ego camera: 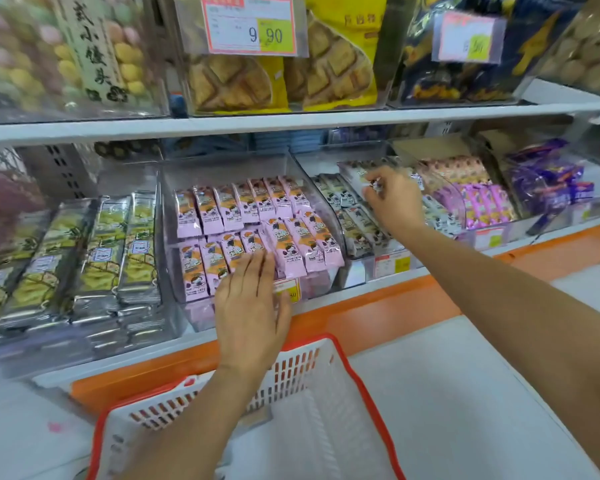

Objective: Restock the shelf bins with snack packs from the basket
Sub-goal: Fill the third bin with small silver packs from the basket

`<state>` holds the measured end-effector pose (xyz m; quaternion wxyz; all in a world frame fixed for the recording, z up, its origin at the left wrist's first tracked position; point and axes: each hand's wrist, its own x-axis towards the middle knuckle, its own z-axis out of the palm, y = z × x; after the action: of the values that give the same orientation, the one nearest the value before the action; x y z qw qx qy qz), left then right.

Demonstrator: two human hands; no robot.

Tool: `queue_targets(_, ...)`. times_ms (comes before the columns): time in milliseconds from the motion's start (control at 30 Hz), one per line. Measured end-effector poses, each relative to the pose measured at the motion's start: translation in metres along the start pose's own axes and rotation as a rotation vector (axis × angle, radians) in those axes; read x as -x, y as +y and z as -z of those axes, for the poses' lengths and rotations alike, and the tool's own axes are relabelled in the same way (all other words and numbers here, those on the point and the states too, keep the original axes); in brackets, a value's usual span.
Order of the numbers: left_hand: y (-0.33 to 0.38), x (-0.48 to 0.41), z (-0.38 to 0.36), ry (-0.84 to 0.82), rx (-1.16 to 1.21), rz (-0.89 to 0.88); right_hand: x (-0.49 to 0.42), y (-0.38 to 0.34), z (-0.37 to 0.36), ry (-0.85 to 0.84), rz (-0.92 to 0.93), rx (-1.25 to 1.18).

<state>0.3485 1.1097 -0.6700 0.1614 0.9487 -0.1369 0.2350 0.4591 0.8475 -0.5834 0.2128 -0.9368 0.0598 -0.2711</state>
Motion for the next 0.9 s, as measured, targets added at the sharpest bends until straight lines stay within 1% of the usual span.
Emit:
queue_targets(167,-0.002,-0.003,-0.001,0.013,-0.021,-0.018,-0.010,-0.001,-0.022,-0.024,-0.030,0.095)
queue_targets(267,-0.003,-0.002,0.000,-0.010,-0.035,-0.016,-0.008,-0.003,-0.020,-0.060,-0.039,0.118)
queue_targets(333,-0.003,-0.001,0.001,-0.023,-0.038,-0.022,-0.001,-0.005,-0.012,-0.069,-0.013,0.125)
queue_targets(433,-0.003,0.000,0.004,-0.063,-0.022,-0.030,0.022,-0.012,0.001,-0.025,0.050,0.019)
queue_targets(500,-0.007,0.002,0.007,-0.074,0.009,-0.056,0.044,-0.021,0.008,-0.038,0.074,-0.085)
queue_targets(633,-0.019,0.021,0.016,-0.068,0.069,-0.186,0.100,-0.046,0.015,-0.082,0.215,-0.274)
queue_targets(767,-0.043,0.064,0.021,-0.040,-0.024,-0.240,0.170,-0.062,-0.005,-0.210,0.208,-0.464)
queue_targets(833,-0.061,0.088,0.019,-0.088,-0.070,-0.248,0.203,-0.066,-0.028,-0.267,0.198,-0.490)
queue_targets(900,-0.082,0.109,0.016,-0.182,-0.104,-0.216,0.233,-0.068,-0.053,-0.338,0.179,-0.503)
